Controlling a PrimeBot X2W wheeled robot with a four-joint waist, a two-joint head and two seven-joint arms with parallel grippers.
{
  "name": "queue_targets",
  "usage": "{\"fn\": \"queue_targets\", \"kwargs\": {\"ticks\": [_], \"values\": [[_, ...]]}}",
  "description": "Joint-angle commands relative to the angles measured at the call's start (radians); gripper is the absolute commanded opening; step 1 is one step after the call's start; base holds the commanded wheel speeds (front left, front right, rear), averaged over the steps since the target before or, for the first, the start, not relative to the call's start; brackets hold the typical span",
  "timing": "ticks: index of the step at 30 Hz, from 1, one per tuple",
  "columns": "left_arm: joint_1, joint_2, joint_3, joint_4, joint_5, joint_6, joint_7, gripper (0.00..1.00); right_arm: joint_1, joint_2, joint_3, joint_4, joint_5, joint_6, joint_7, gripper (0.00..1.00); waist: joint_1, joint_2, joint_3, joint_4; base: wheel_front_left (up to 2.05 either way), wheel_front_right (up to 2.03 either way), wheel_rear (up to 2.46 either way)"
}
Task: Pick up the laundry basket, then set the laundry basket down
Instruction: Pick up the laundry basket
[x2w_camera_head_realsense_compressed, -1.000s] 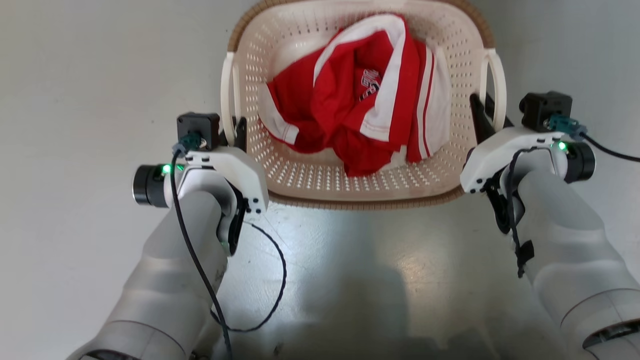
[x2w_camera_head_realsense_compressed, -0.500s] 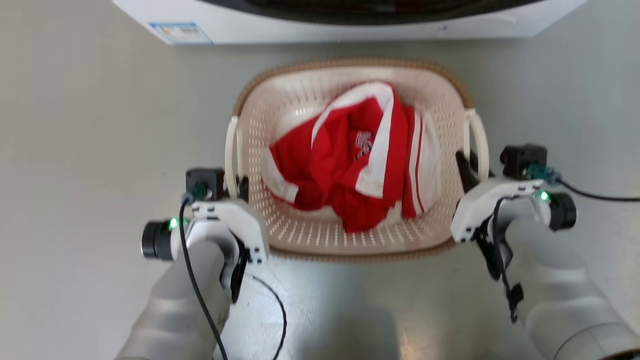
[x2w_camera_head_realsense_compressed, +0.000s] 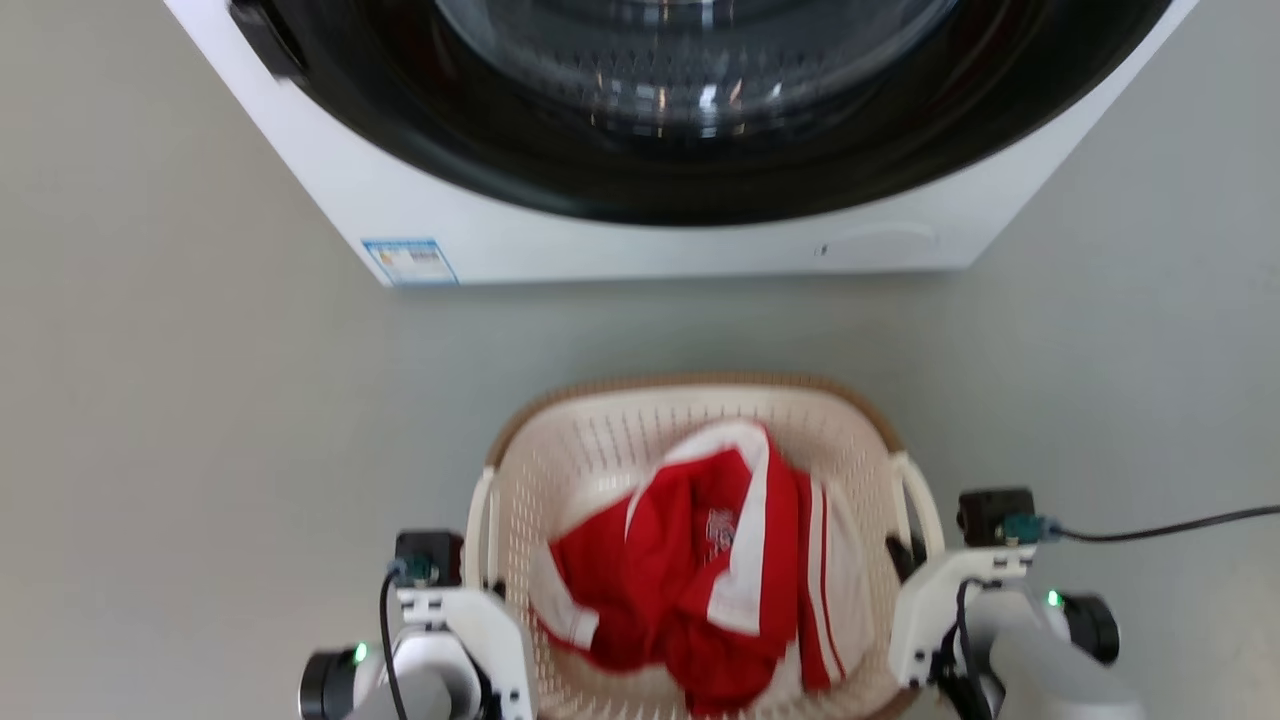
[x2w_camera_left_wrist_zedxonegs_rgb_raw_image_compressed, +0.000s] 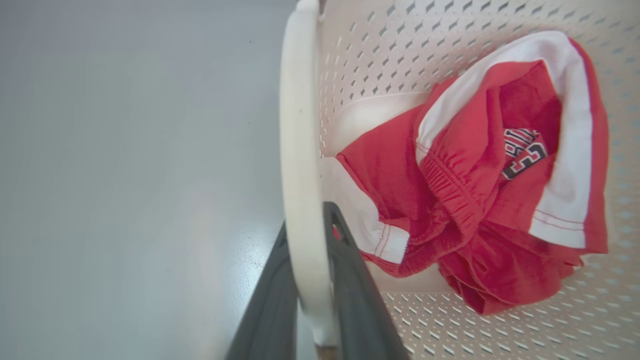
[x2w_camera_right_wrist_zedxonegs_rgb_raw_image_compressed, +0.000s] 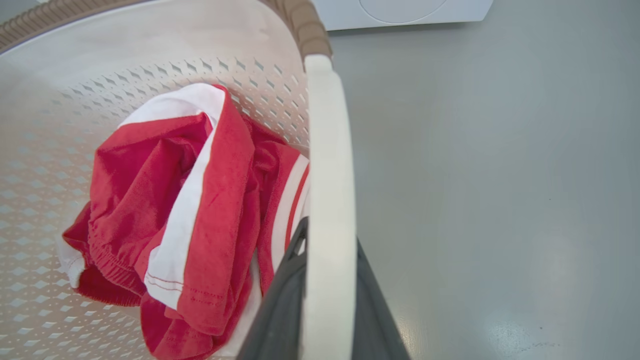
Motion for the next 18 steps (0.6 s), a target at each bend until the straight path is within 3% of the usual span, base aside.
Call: {"fn": "queue_targets", "kwargs": {"ticks": [1,18], "values": [[0.031,0.04,0.005,0.006,-0.019,0.005,0.006,0.0,0.052,0.005,0.048,-0.008,0.024,0.008,0.022,0.0,0.0,0.0,-0.095,-0.004,0.0,0.0,0.0],[0.182,0.04,-0.086,0.028,-0.095,0.022,0.053,0.0,0.212,0.005,0.196,-0.012,0.189,0.008,0.102,0.0,0.0,0.0,-0.341,-0.023,0.0,0.0,0.0]]}}
